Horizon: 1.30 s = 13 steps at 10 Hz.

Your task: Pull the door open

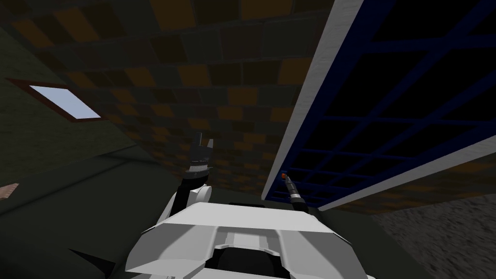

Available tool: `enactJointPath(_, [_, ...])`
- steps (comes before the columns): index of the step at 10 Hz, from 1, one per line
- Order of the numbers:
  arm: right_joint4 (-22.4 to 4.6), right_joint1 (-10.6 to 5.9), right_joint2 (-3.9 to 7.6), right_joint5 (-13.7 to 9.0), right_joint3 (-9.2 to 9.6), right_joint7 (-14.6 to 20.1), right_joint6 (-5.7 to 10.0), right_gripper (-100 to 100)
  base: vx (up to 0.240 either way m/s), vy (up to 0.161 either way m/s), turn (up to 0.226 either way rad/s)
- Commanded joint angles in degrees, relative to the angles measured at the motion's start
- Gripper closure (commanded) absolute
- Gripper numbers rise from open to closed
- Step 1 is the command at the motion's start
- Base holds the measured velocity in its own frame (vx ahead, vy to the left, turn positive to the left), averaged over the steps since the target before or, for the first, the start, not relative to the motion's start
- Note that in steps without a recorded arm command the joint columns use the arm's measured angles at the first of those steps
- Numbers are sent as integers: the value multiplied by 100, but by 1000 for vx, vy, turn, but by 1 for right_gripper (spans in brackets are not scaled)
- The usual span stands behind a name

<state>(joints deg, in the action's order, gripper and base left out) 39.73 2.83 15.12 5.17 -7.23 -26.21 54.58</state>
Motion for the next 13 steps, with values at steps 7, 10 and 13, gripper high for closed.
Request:
enactJointPath(7, [107, 89, -87, -296, 133, 1091, -87, 100, -36, -19, 67])
enactJointPath(10, [108, 89, -84, -372, 143, 1410, -97, 100, -41, -22, 66])
enactJointPath(13, [111, 89, -79, -529, 164, 1878, -119, 100, -37, -19, 75])
